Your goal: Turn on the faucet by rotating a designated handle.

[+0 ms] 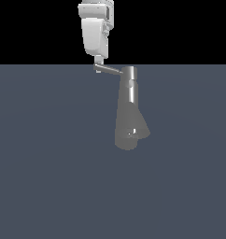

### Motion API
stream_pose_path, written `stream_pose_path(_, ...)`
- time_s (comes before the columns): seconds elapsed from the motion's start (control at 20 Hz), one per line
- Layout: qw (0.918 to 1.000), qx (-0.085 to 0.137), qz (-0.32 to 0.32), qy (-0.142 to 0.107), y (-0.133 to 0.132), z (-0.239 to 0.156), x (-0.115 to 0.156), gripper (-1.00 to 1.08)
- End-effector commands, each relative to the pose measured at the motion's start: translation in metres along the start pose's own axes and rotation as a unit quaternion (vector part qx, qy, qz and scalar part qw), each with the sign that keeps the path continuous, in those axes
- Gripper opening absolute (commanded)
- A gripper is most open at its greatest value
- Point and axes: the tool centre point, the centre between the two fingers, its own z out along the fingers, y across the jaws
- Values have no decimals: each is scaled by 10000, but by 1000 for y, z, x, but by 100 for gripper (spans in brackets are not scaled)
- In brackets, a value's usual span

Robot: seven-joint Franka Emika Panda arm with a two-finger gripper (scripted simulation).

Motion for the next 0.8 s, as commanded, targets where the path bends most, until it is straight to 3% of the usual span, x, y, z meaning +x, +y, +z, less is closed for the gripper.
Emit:
stream_pose_path(0.0, 10000, -65, -69, -2, 13, 0, -9, -100)
stream_pose_path(0.15, 10000, 5, -5, -1, 8, -4, -1, -100)
stream_pose_path(0.75, 10000, -32, -38, -2, 44, -17, 28, -100)
